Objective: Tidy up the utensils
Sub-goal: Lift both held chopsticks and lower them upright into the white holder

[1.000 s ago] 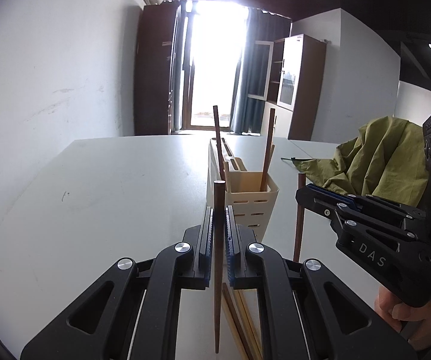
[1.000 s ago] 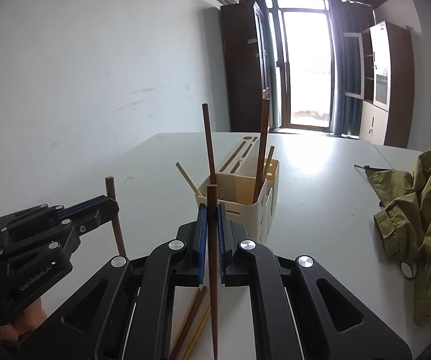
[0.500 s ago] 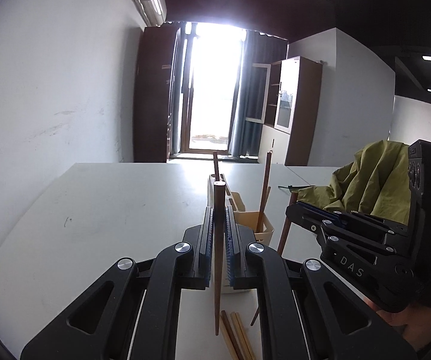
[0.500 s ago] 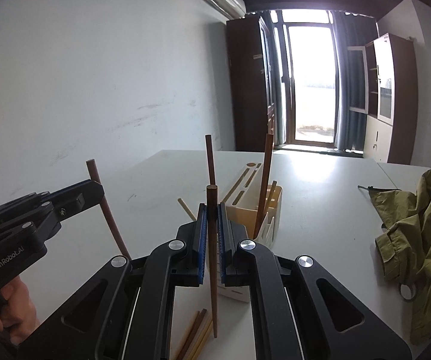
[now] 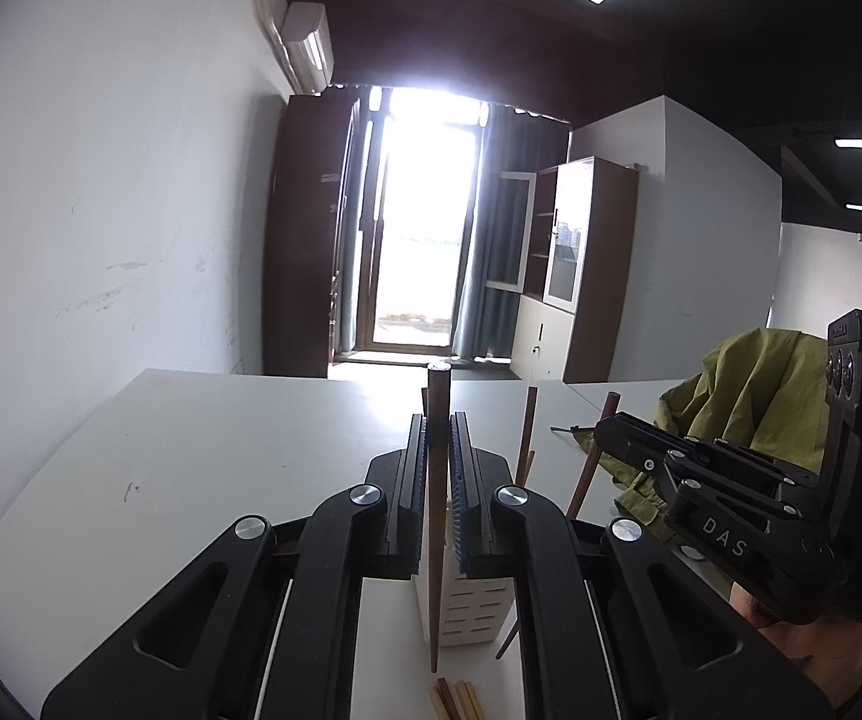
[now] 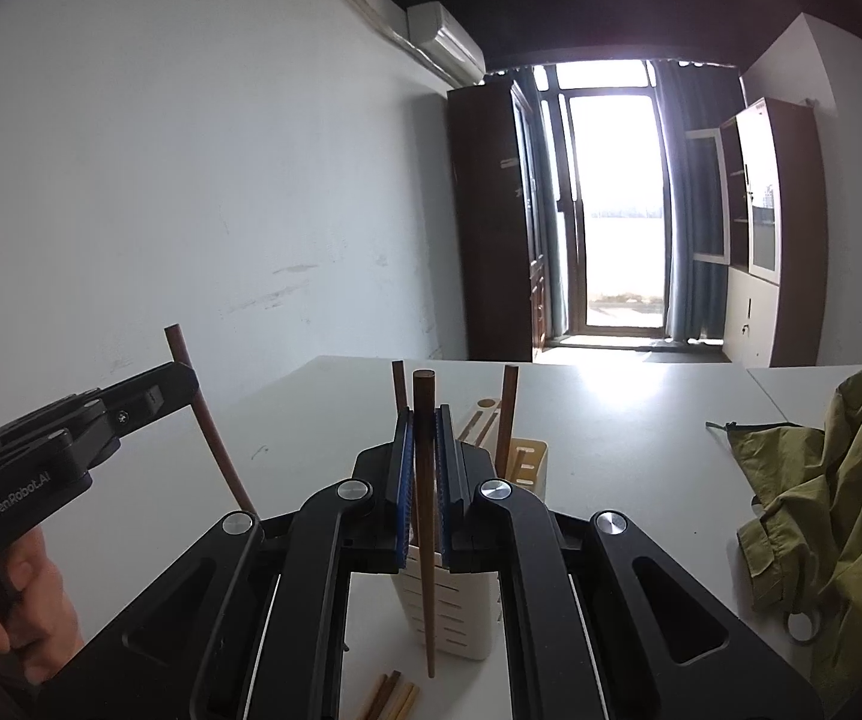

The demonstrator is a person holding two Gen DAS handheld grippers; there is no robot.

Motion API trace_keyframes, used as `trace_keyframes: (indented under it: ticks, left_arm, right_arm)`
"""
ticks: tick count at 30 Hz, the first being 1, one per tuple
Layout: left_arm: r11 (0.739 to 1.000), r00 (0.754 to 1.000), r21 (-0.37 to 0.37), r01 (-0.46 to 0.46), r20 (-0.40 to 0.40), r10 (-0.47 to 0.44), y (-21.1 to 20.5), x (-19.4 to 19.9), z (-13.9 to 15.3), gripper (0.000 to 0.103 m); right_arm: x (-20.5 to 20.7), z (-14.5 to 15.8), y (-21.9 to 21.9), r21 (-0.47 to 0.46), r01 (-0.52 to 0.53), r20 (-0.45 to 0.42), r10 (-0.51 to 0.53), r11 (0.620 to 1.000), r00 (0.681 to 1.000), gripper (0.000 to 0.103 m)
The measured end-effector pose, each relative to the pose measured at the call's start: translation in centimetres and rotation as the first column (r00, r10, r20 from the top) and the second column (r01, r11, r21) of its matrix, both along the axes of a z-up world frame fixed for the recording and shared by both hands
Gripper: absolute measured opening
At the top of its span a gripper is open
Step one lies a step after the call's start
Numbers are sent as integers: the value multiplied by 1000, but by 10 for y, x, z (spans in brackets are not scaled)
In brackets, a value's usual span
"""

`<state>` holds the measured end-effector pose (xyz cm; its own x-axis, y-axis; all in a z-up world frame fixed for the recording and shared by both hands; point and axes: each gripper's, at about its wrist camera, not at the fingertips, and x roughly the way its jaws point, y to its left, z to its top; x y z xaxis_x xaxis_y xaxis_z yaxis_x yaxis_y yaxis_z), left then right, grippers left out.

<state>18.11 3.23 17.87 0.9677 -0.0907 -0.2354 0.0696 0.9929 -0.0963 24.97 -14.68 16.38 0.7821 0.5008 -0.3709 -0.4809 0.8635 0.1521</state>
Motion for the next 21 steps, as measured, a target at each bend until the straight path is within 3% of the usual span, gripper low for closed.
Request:
trace_keyframes:
  ticks: [14, 21]
  left_arm:
    - [1000, 993, -10, 8, 115, -7, -15, -5, 24, 7]
    - [1000, 977, 9, -1, 214, -1, -22, -14, 27, 7]
  right_arm:
    - [-19, 32, -13, 69, -4, 148, -6, 998, 989, 8]
    - [-25, 39, -19, 113, -1, 224, -25, 994, 974, 7]
